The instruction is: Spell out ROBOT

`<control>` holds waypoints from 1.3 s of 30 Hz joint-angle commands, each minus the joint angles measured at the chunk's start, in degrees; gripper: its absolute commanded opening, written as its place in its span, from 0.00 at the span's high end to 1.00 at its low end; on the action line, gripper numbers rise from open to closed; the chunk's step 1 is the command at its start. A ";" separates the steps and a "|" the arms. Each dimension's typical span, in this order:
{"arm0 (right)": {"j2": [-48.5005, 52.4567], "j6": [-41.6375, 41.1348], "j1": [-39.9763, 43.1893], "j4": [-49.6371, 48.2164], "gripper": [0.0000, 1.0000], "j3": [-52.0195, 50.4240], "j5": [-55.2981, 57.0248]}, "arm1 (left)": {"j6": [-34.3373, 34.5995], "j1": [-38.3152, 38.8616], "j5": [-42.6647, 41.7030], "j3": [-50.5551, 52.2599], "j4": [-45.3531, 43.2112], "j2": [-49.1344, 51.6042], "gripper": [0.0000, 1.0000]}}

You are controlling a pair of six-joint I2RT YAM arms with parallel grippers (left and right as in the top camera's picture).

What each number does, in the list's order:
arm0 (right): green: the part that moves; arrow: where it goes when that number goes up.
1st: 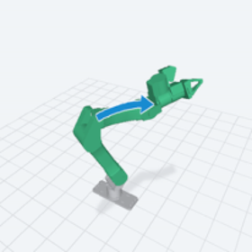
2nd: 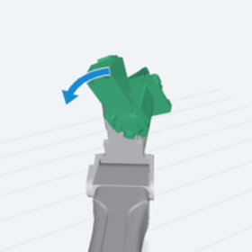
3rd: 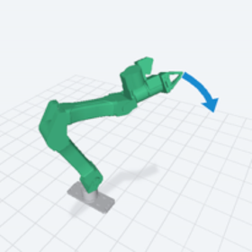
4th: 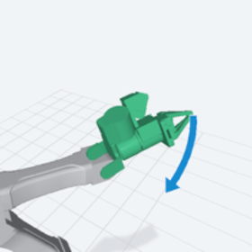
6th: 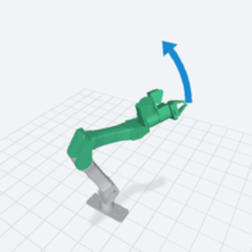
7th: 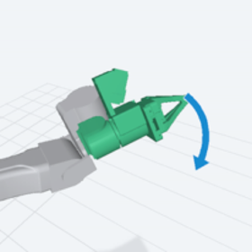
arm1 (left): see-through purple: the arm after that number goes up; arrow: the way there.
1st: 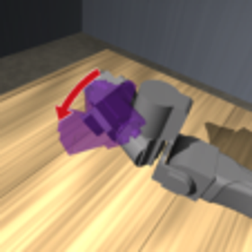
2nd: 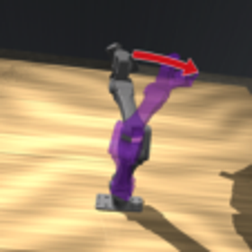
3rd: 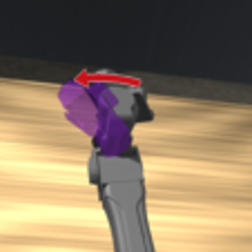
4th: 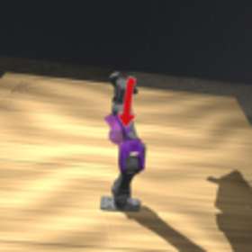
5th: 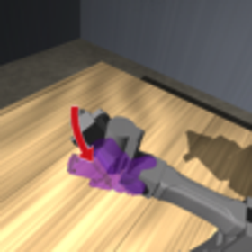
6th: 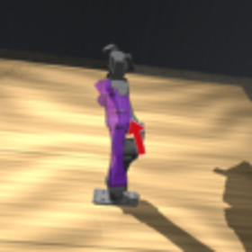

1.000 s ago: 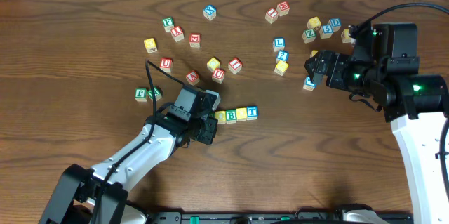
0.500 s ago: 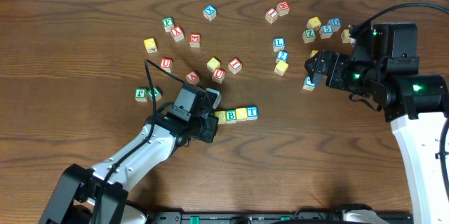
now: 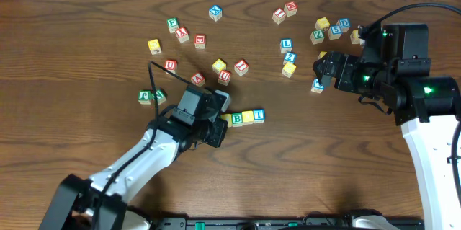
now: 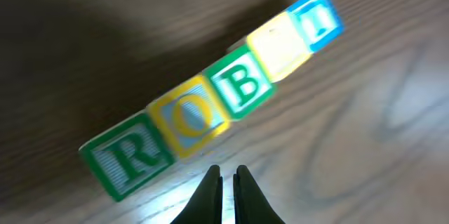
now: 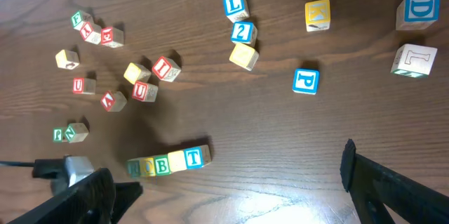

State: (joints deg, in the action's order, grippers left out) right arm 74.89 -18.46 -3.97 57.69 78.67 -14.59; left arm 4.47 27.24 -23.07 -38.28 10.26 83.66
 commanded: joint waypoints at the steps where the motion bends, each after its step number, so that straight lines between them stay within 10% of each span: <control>1: -0.22 0.35 0.13 -0.04 0.01 -0.11 -0.37 | -1.16 0.11 -3.43 0.17 -0.11 -8.44 0.93; 12: -0.22 0.33 0.13 0.22 0.01 -0.13 -0.39 | 7.04 0.04 28.76 0.17 9.64 -11.98 0.93; 39: -0.22 0.33 0.13 0.46 0.01 -0.13 -0.39 | 10.84 0.11 16.81 0.17 6.34 -2.73 0.93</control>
State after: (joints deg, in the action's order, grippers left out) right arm 74.89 -18.46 -3.97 58.04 78.67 -14.61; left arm 15.05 27.24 -5.82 -38.22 16.53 80.71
